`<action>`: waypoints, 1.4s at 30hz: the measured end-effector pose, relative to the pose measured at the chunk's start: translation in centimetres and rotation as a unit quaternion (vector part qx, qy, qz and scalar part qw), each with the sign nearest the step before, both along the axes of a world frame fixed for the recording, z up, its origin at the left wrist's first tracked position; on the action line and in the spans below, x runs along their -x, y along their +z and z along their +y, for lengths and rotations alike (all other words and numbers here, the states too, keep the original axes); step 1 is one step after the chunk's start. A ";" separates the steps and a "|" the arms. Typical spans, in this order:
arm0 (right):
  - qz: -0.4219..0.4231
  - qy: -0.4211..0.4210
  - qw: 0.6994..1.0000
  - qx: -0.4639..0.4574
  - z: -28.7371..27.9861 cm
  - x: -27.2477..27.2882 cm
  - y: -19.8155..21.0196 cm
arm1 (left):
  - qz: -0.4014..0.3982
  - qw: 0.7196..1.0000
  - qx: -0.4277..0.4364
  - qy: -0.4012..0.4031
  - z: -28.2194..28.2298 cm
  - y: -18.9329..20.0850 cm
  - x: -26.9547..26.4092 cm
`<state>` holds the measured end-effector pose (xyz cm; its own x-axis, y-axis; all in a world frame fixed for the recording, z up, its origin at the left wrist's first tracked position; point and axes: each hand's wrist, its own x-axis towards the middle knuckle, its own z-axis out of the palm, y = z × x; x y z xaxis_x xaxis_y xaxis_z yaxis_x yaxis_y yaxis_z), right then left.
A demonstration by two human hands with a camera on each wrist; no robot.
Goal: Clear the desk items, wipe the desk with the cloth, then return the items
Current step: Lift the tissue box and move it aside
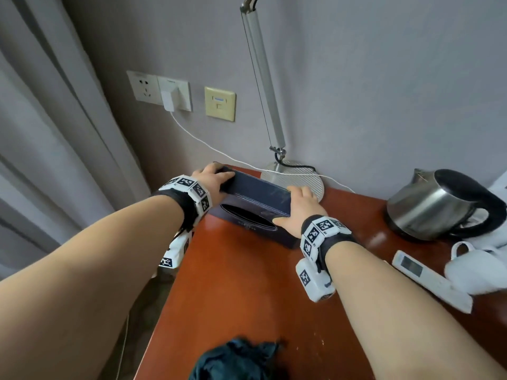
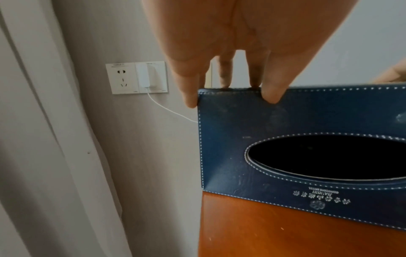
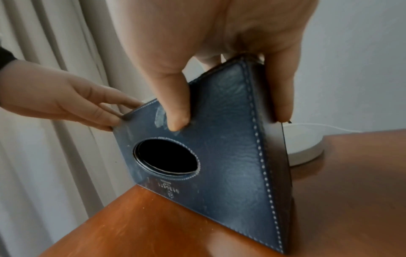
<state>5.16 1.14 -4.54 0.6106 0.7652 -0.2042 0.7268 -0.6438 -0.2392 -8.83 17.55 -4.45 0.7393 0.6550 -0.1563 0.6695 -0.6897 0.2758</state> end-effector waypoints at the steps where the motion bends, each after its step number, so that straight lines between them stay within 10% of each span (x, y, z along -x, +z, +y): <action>1: 0.007 -0.006 1.000 -0.007 0.4 -0.1 -0.3 | -0.001 1.000 -0.006 -0.004 0.7 -0.1 -0.4; 9: 0.043 0.045 0.998 0.024 -0.3 -2.0 0.5 | -0.029 0.999 0.013 -0.041 3.0 -0.6 -2.2; 16: 0.040 0.073 0.995 0.062 -0.2 -2.4 1.2 | 0.149 0.973 -0.032 -0.173 2.0 0.7 -3.5; 24: 0.032 0.058 0.996 0.053 1.6 -2.1 0.8 | 0.242 0.958 -0.028 -0.151 3.5 0.4 -4.8; 42: -0.024 0.068 0.994 0.083 -1.7 -1.4 4.0 | 0.074 0.988 -0.031 -0.130 -3.5 2.7 -2.9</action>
